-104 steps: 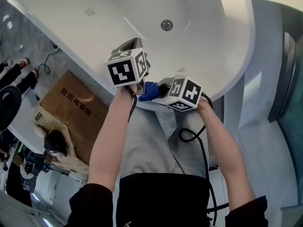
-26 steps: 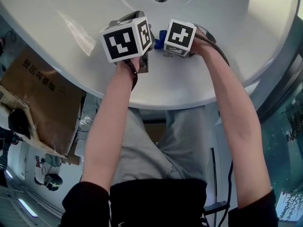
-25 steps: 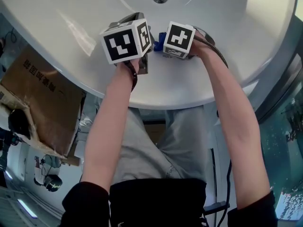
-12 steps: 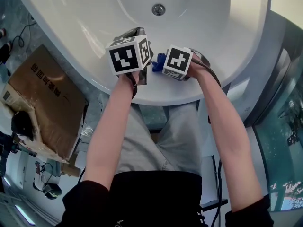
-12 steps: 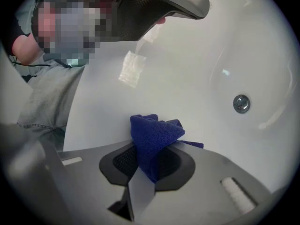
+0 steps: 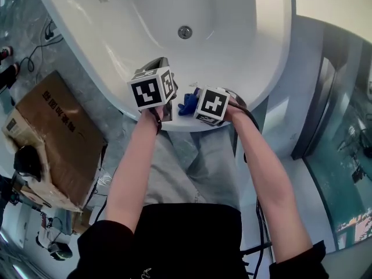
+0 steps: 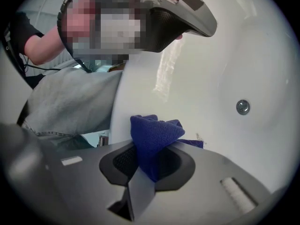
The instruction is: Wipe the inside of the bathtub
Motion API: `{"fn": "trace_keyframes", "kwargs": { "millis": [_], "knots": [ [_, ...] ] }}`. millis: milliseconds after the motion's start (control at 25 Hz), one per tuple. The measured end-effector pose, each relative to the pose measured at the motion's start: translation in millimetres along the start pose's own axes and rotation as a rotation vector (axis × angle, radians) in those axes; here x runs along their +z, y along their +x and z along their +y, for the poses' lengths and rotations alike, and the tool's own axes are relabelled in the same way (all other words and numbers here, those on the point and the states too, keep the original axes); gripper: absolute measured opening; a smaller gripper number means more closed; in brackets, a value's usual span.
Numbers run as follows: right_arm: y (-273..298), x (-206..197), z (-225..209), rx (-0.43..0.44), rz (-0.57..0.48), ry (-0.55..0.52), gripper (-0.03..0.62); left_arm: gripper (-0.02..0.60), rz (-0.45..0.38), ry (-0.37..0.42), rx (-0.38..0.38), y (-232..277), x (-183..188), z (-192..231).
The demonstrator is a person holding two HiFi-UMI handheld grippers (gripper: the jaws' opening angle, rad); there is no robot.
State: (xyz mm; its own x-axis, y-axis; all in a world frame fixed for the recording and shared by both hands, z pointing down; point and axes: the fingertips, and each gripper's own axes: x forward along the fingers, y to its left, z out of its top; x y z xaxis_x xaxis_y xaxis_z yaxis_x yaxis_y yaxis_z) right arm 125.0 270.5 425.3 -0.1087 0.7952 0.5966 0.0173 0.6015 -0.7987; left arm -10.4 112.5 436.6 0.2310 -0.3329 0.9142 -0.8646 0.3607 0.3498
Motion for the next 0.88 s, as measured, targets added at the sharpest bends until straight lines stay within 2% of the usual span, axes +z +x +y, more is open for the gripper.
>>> {"fn": "trace_keyframes", "kwargs": {
  "millis": [200,320,520,600,880],
  "knots": [
    [-10,-1,25,-0.009,-0.004,-0.007,0.075,0.002,-0.022,0.005,-0.004,-26,3,-11],
    [-18,1,29,-0.029,-0.024,0.042,0.075,0.002,-0.036,0.023,-0.008,-45,7,-20],
    [-52,23,31,-0.075,-0.213,0.164,0.075,0.002,-0.076,0.056,-0.020,-77,21,-39],
    [-71,35,31,-0.115,-0.278,0.179,0.075,0.002,-0.095,0.055,-0.014,-91,29,-42],
    [-163,63,38,-0.333,-0.436,0.114,0.075,0.003,-0.205,0.103,-0.001,-147,63,-77]
  ]
}}
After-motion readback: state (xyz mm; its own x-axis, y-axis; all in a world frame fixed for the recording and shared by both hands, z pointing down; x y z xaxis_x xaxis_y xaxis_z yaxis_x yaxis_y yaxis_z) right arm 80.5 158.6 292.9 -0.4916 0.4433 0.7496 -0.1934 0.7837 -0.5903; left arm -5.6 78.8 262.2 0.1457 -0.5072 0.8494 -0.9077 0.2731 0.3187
